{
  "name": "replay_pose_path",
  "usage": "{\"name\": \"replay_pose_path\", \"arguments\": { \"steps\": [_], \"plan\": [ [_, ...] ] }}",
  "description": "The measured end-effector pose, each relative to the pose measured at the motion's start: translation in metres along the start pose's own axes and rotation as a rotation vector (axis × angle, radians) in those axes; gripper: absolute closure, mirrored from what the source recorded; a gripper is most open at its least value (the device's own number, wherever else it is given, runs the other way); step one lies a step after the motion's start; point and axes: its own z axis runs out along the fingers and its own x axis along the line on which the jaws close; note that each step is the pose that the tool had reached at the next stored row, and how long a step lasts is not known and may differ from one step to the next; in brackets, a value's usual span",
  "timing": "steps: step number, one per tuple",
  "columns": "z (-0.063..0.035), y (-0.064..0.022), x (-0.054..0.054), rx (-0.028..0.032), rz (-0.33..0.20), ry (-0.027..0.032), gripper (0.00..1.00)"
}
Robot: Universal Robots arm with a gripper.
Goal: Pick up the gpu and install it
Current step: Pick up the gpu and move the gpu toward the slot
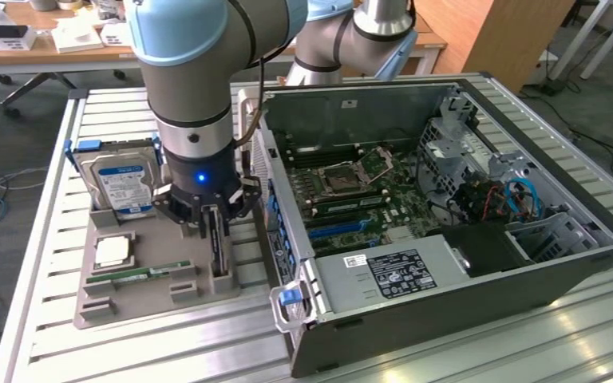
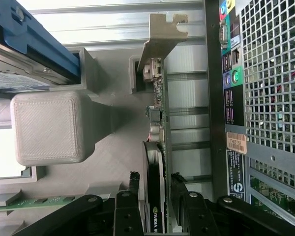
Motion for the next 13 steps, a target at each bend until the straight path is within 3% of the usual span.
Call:
{"name": "replay_pose_path", "arguments": {
  "steps": [13],
  "plan": [
    [0.0001,0.0,-0.0015,-0.0003,-0.013,0.0005,0.61]
  ]
}}
